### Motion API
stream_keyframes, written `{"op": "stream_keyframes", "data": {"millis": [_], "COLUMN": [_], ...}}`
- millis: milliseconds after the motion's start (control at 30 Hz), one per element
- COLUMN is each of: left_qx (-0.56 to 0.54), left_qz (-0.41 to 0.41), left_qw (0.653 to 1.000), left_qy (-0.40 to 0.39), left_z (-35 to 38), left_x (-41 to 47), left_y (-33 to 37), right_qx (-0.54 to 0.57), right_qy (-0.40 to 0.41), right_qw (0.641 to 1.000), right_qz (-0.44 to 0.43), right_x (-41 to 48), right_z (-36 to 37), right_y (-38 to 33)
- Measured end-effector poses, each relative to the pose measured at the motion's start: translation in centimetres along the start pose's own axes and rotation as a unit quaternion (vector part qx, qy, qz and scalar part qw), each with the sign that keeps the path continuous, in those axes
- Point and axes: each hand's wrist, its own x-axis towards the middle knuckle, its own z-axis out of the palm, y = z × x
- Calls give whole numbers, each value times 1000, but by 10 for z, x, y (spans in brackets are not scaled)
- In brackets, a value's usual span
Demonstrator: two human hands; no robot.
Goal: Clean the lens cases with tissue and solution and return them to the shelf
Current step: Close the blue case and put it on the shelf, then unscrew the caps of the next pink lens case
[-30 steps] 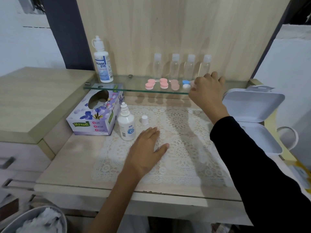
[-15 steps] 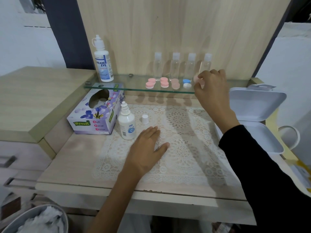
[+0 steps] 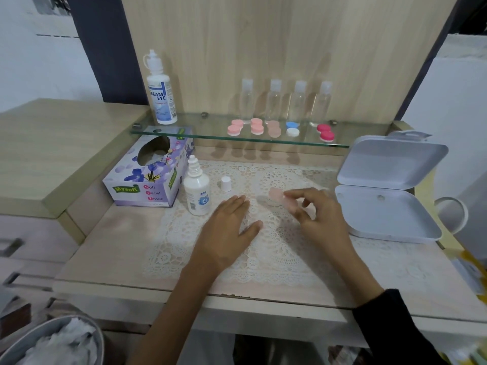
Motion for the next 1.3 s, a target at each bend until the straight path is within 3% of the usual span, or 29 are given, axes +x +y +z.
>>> {"op": "stream_keyframes", "data": {"millis": [133,333,467,800,1300], "left_qx": [-7,-27,-29,-22,-14], "left_qz": [3,46,82,63,37], "left_qw": [1000,999,996,998,999], "left_qy": [-3,6,18,23,29], "left_z": [0,-4,-7,-9,-11], "left_x": [0,-3,-3,0,10], "left_y": [-1,2,5,7,13], "right_qx": [52,15,30,-40,-61], "right_qy": [-45,-112,-106,-110,-112], "right_qw": [996,994,994,991,990], "right_qz": [50,7,7,-64,-59], "right_x": [-12,-11,-12,-9,-11], "right_z": [7,10,11,15,17], "right_y": [2,8,9,12,6]}}
